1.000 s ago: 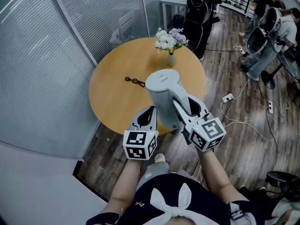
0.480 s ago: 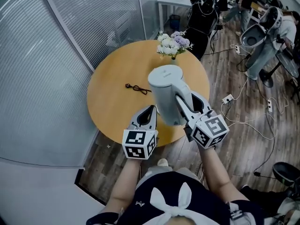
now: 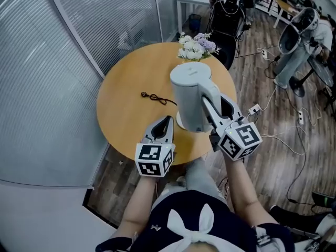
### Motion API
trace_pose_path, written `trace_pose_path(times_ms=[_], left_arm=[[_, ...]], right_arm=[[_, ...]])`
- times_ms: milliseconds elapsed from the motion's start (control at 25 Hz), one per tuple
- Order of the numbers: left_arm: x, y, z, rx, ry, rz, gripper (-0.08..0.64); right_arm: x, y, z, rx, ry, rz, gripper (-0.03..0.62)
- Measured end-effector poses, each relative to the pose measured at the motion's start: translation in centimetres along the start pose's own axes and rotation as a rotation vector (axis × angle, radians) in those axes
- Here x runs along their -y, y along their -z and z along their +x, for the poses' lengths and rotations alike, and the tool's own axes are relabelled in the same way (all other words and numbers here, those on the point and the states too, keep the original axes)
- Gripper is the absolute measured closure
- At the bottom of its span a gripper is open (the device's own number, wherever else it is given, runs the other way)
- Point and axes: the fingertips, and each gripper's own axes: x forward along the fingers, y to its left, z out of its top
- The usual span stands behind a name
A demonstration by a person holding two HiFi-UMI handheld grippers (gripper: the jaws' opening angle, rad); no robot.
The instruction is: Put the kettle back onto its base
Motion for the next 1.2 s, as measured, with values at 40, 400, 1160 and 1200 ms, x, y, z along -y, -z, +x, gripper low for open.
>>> trace_pose_path(times_ms=[40,400,1160,1200], left_arm=[[-0.1,0.1,-0.1,-0.003,-0.003,-0.003,0.532],[-2.3,0.7,0.6,-0.019,-0.032,-0.002,0.532],[-7.6,1.1,4.5,-0.065,-0.011,-0.053,0.532],[-7.7,1.4,4.8,-0.07,-0.01,-0.058,0.532]], right_arm=[[0.1,-0.1,0.2,0.002,-0.001,0.003,0.443],[0.5,0.8,2.8,0.003,-0.017,0.027,0.443],[3.9,5.8,8.6,-0.102,0.046,0.066,0.443],[4.1,6.1,8.8,-0.108,0.047,0.067,0.443]])
